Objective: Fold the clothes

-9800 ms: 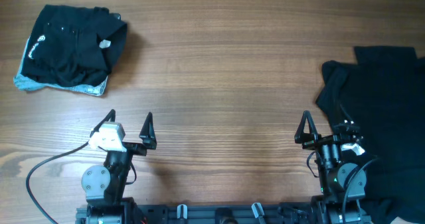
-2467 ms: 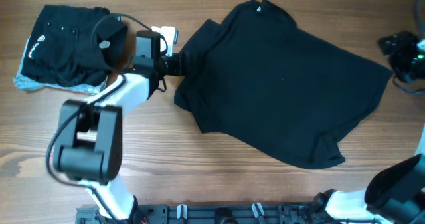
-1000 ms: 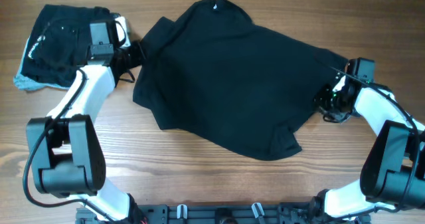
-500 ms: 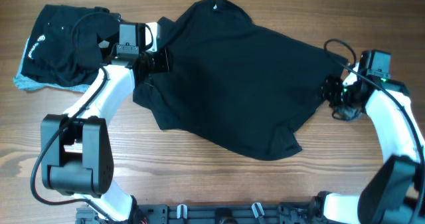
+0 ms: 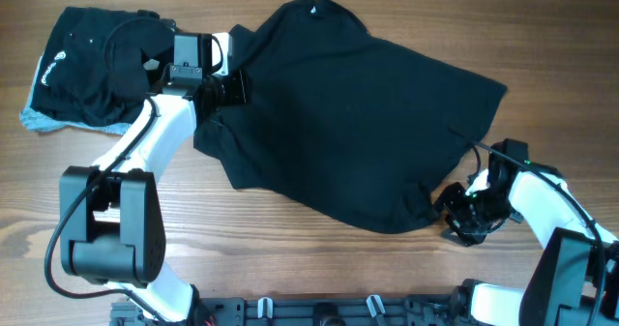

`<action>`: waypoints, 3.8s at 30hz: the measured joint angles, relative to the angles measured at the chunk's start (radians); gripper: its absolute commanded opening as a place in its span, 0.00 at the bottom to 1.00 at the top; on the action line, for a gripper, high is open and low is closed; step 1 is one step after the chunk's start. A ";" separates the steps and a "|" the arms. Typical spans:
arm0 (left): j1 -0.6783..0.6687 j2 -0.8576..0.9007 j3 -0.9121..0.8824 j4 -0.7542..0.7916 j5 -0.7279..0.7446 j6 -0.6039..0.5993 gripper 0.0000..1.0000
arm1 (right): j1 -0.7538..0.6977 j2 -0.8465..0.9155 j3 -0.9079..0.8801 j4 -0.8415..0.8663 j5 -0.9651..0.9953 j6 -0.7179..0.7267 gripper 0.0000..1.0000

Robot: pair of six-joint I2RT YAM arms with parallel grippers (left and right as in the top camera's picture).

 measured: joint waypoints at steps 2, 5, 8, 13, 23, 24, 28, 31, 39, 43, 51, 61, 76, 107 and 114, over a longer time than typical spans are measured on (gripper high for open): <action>0.000 0.000 0.000 0.000 -0.002 0.001 0.53 | 0.000 0.000 -0.002 0.055 -0.019 -0.002 0.28; 0.000 0.000 0.000 0.000 -0.011 0.001 0.53 | 0.000 0.000 -0.002 0.097 -0.026 -0.005 0.09; 0.000 0.000 0.000 0.000 -0.020 0.001 0.53 | 0.000 0.000 0.010 0.037 -0.018 -0.014 0.04; 0.000 0.000 0.000 0.000 -0.026 0.001 0.54 | 0.000 -0.070 0.144 -0.276 0.083 0.041 0.06; 0.000 0.000 0.000 0.000 -0.028 0.002 0.60 | 0.000 -0.137 0.169 -0.441 0.121 0.146 0.43; 0.000 -0.001 0.000 0.000 -0.028 0.002 0.60 | 0.000 -0.144 0.168 -0.386 0.121 0.149 0.43; 0.000 -0.014 0.003 -0.068 -0.030 0.002 0.46 | 0.000 -0.147 0.169 0.015 0.085 0.108 0.25; 0.000 -0.018 0.003 -0.169 -0.032 0.008 0.36 | 0.000 -0.140 0.172 0.262 0.064 0.110 0.12; 0.000 -0.018 0.003 -0.198 -0.032 0.016 0.40 | 0.000 0.167 0.175 0.447 0.058 0.192 0.52; 0.000 -0.018 0.003 -0.203 -0.032 0.016 0.41 | 0.000 0.192 0.204 0.462 0.048 0.191 0.28; 0.000 -0.018 0.003 -0.193 -0.032 0.016 0.58 | -0.072 0.216 0.203 0.573 0.240 0.194 0.04; -0.016 -0.018 0.003 -0.134 0.064 0.026 0.59 | -0.142 0.246 0.322 0.636 0.264 0.097 0.44; -0.072 0.176 0.014 -0.012 -0.142 0.093 0.04 | -0.142 -0.050 0.436 0.110 -0.104 -0.079 0.46; 0.180 -0.151 0.016 -0.172 -0.127 -0.136 0.53 | -0.011 0.204 0.243 0.409 0.388 -0.028 0.25; 0.147 -0.204 0.016 -0.226 -0.087 -0.135 0.53 | 0.010 0.221 0.312 0.397 -0.022 -0.195 0.47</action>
